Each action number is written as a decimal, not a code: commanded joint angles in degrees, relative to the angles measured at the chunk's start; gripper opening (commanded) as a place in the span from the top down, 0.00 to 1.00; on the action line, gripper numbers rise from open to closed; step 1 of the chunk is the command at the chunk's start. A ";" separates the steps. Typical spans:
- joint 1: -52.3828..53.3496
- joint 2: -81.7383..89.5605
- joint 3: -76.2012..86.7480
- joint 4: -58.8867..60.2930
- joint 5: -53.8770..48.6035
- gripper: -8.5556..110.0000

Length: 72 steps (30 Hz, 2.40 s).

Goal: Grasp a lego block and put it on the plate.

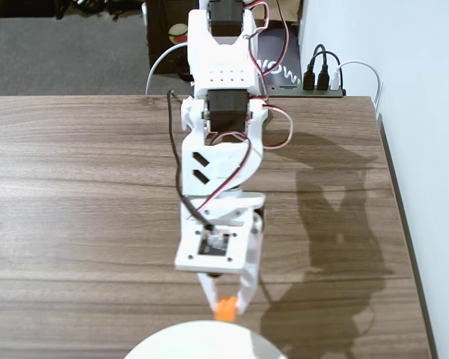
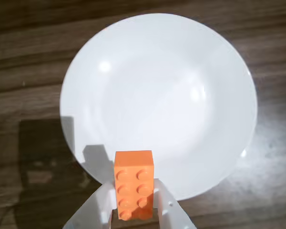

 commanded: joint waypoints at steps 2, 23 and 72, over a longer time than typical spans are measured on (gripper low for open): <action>2.81 -2.20 -4.83 -5.10 -1.93 0.87; 3.60 -15.21 -10.11 -4.83 -1.41 0.86; -2.02 39.99 41.13 1.05 24.35 0.92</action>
